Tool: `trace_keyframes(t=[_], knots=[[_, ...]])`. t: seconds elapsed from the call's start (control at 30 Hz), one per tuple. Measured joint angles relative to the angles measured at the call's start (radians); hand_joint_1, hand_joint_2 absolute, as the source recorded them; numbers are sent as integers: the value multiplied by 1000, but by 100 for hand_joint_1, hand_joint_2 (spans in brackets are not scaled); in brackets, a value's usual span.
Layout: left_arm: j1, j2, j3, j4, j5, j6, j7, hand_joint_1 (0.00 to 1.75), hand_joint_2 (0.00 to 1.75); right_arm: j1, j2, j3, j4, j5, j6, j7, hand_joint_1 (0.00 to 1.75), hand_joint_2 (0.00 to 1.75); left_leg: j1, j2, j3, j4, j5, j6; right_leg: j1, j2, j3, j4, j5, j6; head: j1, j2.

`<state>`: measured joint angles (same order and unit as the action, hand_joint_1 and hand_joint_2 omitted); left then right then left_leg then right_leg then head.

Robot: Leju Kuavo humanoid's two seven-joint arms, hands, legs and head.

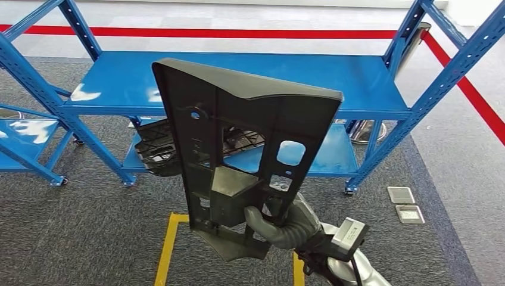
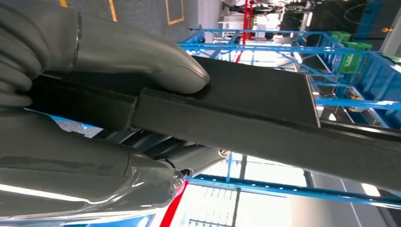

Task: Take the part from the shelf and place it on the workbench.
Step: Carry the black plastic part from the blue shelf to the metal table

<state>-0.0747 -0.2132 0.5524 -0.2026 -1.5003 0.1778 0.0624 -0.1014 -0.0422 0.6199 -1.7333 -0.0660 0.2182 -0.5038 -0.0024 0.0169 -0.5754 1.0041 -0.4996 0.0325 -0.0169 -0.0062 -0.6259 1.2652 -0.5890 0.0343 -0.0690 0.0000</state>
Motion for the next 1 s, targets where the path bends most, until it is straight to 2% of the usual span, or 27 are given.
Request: trace_keyframes(t=[0.03,0.1,0.13,0.17,0.2,0.23,0.27,0.3,0.37,0.4,0.43,0.47,0.5,0.53,0.57,0.6,0.63,0.67,0.73,0.77,0.8,0.83,0.9,0.93,0.97,1.0], knots=[[0,0,0,0,0,0,0,0,175,0,0,0,0,0,0,0,175,175,0,0,-16,10,6,-3,0,0,53,-64,16,-3,0,0],[0,0,0,0,0,0,0,0,175,0,0,-1,-2,0,0,0,175,175,-3,-1,-37,28,17,-11,2,2,151,-204,5,-8,-1,0],[0,0,0,0,0,0,-1,0,175,-1,0,-1,-3,0,0,-1,175,175,-4,-1,-43,33,24,-15,4,3,176,-246,-9,-10,-1,0],[-1,0,0,0,0,0,-1,0,175,-1,0,-2,-3,0,0,-1,175,175,-4,-1,-48,35,32,-21,6,3,183,-264,-16,-12,-1,0],[0,0,0,0,0,0,-1,0,175,0,0,-2,-3,0,0,-1,175,175,-3,-1,-53,35,38,-26,5,2,176,-266,-13,-17,-1,0],[1,0,0,0,0,0,-1,0,175,0,0,-3,-3,0,0,-1,175,175,-2,-2,-59,40,30,-33,4,0,167,-267,-5,-25,-1,0],[3,0,0,0,0,-1,-1,0,175,1,0,-4,-3,0,0,-1,175,175,-1,-3,-66,55,4,-39,2,-2,156,-267,5,-34,-2,0],[4,0,0,0,-1,-2,-1,0,175,2,0,-5,-2,0,0,-2,175,175,1,-5,-76,88,-40,-46,0,-5,141,-268,17,-42,-2,0],[4,0,0,0,-2,-4,-1,0,175,5,1,-7,-2,2,-1,-1,175,175,5,-6,-97,198,-139,-56,2,-8,109,-266,42,-48,-2,0],[3,0,0,0,-2,-4,-1,0,175,7,1,-9,-2,3,-2,-1,175,175,5,-6,-103,256,-164,-59,3,-9,91,-264,55,-48,-2,0],[3,0,0,0,-3,-4,-1,0,175,8,1,-10,-2,4,-4,-1,175,175,6,-6,-98,292,-163,-61,3,-11,72,-260,67,-47,-2,0],[3,0,0,0,-3,-4,-1,0,175,9,1,-11,-2,4,-5,-2,175,175,6,-7,-82,302,-141,-60,3,-12,53,-255,77,-46,-2,0],[3,0,0,0,-5,-4,-1,0,175,9,1,-11,-2,4,-6,-2,175,175,6,-7,-51,280,-109,-58,3,-13,33,-250,87,-44,-2,0],[2,1,0,0,-6,-4,-1,0,175,10,1,-11,-2,5,-8,-2,175,175,6,-8,-6,229,-84,-54,3,-13,16,-245,95,-42,-2,0],[1,1,0,0,-7,-3,-1,0,175,10,1,-12,-2,6,-9,-2,175,175,4,-8,53,157,-75,-49,5,-12,4,-241,102,-38,-2,0],[-1,2,0,0,-8,-2,-1,0,175,10,1,-12,-3,9,-12,-2,175,175,2,-8,109,79,-83,-42,6,-12,-3,-237,110,-34,-2,0],[-3,2,0,0,-8,-1,-1,0,175,10,1,-13,-4,14,-14,-4,175,175,0,-9,150,18,-97,-36,7,-12,-8,-235,119,-29,-2,0],[-5,2,0,0,-8,-1,-1,0,175,10,1,-14,-5,18,-16,-5,175,175,-3,-9,174,-22,-109,-31,8,-13,-12,-234,127,-23,-2,0],[-6,2,0,0,-9,-1,-2,0,175,11,1,-14,-6,26,-18,-9,175,175,-2,-8,169,-42,-110,-20,7,-14,-24,-231,138,-12,-1,0],[-4,2,0,0,-9,-1,-1,0,175,12,1,-15,-7,30,-18,-10,175,175,0,-8,160,-44,-103,-12,7,-12,-33,-218,124,-7,-1,0],[-2,2,0,0,-10,-2,-1,0,175,13,0,-15,-7,35,-19,-11,175,175,1,-8,151,-45,-94,-4,7,-8,-47,-187,95,-4,-1,0],[0,3,0,0,-10,-3,0,0,175,14,0,-16,-7,40,-21,-12,175,175,1,-9,141,-44,-85,1,6,-5,-65,-134,54,-1,-1,0],[2,3,0,0,-10,-3,0,0,175,16,-1,-16,-7,48,-27,-13,175,175,0,-13,119,-40,-70,5,6,-2,-103,-4,-20,2,-1,0],[3,3,0,0,-10,-3,0,0,175,18,-2,-16,-7,50,-29,-13,175,175,-1,-17,108,-36,-65,5,6,-1,-107,35,-35,3,0,0],[4,4,0,0,-11,-3,0,0,175,19,-2,-16,-7,52,-30,-13,175,175,-2,-22,99,-31,-61,3,6,0,-91,34,-31,3,0,0],[5,4,0,0,-11,-3,0,0,175,20,-2,-16,-7,53,-31,-13,175,175,-2,-29,91,-25,-59,2,6,4,-55,-7,-11,2,0,0]])
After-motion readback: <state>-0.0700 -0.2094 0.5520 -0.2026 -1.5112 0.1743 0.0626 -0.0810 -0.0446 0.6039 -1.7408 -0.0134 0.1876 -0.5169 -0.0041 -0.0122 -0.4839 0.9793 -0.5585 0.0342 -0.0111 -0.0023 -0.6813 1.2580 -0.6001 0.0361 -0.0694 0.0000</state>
